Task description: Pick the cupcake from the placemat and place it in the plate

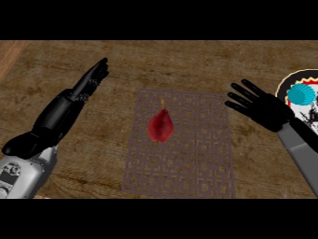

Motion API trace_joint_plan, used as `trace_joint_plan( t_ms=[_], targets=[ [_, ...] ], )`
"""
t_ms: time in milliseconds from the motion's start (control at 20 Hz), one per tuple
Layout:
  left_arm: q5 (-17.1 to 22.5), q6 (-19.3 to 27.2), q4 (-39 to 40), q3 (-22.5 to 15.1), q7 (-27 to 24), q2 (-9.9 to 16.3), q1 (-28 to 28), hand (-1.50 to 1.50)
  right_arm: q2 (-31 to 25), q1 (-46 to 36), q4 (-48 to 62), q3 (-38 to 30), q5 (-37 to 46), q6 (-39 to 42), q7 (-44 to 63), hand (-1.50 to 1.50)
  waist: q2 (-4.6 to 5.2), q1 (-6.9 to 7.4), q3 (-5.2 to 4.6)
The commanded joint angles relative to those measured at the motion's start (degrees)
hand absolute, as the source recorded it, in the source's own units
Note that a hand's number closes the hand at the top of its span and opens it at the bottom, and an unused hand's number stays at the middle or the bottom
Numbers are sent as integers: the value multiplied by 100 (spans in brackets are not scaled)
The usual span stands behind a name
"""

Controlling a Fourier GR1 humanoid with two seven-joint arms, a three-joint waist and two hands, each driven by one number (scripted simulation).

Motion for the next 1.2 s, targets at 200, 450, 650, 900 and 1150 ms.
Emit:
trace_joint_plan(
  t_ms=[200,450,650,900,1150],
  targets=[
    [7,-35,57,13,44,20,8,0,22,-150,222,165,-403,1357,307,-150,-37,-63,-4],
    [3,31,100,21,77,-49,16,0,16,-308,147,307,-687,1422,526,-150,-69,-117,-13],
    [-43,20,189,25,-2,-37,46,0,63,-420,51,433,-879,1428,670,-150,-75,-154,-23],
    [-29,4,135,12,-51,-40,185,0,56,-353,-106,596,-1160,1433,806,-150,-138,-199,-25],
    [-7,-16,125,108,4,48,175,0,0,-398,-411,738,-1430,1437,945,-150,-182,-274,-26]
  ],
)
